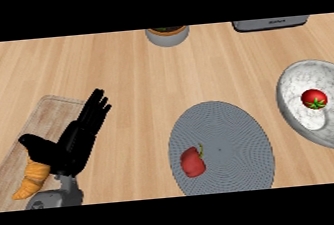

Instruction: Pick the tomato from the placemat and place it in the bowl

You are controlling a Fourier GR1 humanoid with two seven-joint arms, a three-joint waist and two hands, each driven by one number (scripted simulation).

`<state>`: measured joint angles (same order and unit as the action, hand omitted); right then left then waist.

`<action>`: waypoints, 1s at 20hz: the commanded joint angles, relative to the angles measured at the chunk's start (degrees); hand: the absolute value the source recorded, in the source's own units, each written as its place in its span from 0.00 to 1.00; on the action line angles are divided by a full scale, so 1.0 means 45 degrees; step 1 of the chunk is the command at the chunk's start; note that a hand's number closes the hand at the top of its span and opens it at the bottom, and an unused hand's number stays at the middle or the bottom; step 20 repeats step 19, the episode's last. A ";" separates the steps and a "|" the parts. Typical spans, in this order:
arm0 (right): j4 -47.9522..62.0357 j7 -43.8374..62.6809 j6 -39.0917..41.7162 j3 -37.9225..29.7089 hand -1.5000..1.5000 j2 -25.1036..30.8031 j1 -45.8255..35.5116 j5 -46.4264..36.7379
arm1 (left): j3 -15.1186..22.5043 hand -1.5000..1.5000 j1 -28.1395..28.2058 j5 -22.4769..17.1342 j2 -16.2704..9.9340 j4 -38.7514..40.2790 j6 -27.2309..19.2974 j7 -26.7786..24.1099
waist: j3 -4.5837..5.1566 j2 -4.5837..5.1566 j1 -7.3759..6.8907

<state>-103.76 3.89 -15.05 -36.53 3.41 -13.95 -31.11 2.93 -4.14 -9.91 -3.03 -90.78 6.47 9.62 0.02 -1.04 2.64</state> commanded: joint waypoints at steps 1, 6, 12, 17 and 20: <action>-0.3634 -0.0034 0.0072 0.1109 0.00 -0.0719 0.2548 0.1896 | 0.0300 0.50 -0.0048 0.0446 0.0417 0.0003 -0.0527 -0.0060 | -0.0004 -0.0056 0.0244; -0.6886 -0.0275 -0.0701 0.3214 0.00 -0.0745 0.6641 0.2921 | -0.0141 0.50 0.0216 0.0197 0.0023 -0.0097 -0.0348 -0.0053 | -0.0029 -0.0091 0.0370; -0.8614 -0.1129 -0.1361 0.5416 1.00 -0.0751 1.0352 0.2911 | -0.0415 0.50 0.0521 -0.0012 -0.0070 -0.0203 -0.0350 -0.0052 | -0.0054 -0.0242 0.0875; -0.7960 -0.2350 -0.1808 0.7677 1.00 -0.0748 1.2700 0.2981 | -0.0603 0.50 0.0593 -0.0032 -0.0185 -0.0117 -0.0370 -0.0086 | -0.0040 -0.0296 0.1259; -0.7353 -0.2874 -0.1525 0.8769 1.00 -0.0750 1.3432 0.2937 | -0.0566 0.50 0.0710 -0.0048 -0.0126 -0.0219 -0.0406 -0.0046 | -0.0046 -0.0348 0.1240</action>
